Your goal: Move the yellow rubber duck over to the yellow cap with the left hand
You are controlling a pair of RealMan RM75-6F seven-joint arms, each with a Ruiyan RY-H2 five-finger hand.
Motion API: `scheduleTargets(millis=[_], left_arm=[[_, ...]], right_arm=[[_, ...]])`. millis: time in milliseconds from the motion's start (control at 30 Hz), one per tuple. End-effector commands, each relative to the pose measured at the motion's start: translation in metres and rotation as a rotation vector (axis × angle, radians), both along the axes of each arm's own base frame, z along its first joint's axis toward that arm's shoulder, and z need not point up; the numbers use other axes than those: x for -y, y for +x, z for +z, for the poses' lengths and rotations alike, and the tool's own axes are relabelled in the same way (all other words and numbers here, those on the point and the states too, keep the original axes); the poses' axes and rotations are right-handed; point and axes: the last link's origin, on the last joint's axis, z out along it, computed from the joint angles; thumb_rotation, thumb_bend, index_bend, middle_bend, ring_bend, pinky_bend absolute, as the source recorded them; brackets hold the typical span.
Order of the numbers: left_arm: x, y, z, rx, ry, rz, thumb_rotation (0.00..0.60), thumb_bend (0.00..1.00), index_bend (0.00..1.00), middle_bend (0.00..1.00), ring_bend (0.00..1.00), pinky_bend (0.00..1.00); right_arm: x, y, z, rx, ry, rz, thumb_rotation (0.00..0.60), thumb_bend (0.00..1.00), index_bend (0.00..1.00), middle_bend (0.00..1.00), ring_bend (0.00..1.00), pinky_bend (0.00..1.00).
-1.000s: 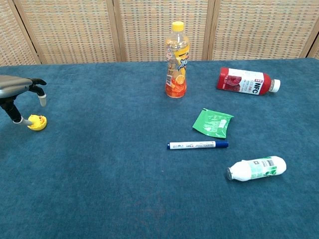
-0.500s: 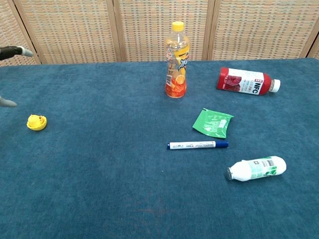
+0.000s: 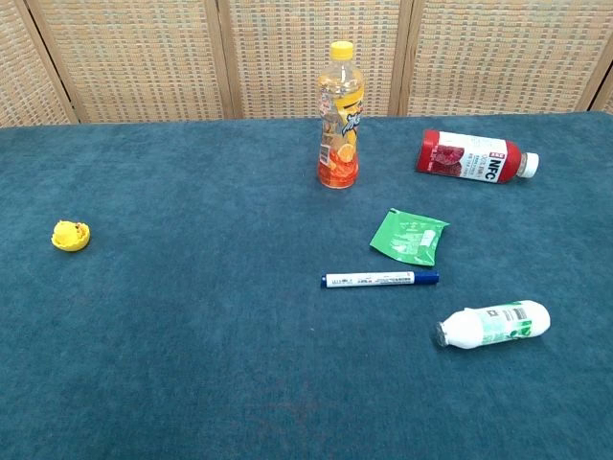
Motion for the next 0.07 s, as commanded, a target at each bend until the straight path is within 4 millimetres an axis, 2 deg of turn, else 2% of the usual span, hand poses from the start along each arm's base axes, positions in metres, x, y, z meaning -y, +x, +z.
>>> scheduleTargets(millis=[33, 67], left_arm=[[0.0151, -0.0026, -0.0030, -0.001, 0.013, 0.003, 0.600, 0.16, 0.00, 0.00, 0.00, 0.00], [0.0187, -0.0037, -0.0036, 0.004, 0.011, 0.004, 0.600, 0.16, 0.00, 0.00, 0.00, 0.00]], right_arm=[[-0.0008, 0.0000, 0.0000, 0.001, 0.002, 0.001, 0.600, 0.00, 0.00, 0.00, 0.00, 0.00], [-0.0013, 0.0000, -0.0002, 0.001, 0.004, 0.002, 0.600, 0.00, 0.00, 0.00, 0.00, 0.00]])
